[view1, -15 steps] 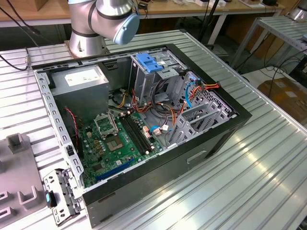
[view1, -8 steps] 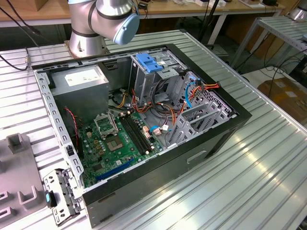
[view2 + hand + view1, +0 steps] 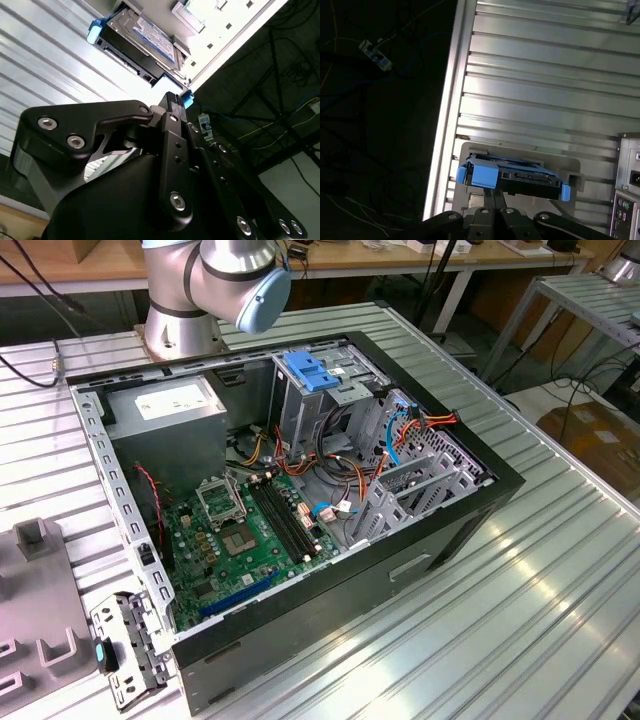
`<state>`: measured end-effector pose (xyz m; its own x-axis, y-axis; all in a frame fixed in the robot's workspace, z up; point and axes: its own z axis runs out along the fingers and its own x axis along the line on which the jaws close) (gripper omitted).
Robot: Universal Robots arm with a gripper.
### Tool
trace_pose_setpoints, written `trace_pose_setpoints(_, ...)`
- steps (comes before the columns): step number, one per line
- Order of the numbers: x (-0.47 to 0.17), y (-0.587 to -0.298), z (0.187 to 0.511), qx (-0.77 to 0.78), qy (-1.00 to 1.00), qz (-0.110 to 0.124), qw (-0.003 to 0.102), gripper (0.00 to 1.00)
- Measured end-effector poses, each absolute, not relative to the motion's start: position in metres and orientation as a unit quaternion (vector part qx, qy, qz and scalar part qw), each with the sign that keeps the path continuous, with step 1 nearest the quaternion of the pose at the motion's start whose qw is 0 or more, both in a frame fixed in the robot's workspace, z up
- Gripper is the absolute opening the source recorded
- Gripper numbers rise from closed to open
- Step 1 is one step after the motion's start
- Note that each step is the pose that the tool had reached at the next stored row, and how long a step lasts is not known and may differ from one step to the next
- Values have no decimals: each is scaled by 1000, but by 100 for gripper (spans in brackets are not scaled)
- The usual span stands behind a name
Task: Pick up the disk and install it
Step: 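Pick up the disk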
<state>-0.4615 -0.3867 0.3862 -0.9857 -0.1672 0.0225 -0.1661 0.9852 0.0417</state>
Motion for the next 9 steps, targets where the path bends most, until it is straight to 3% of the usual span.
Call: trace_pose_setpoints(9,-461,-387,386,214,-976,-18,15,11)
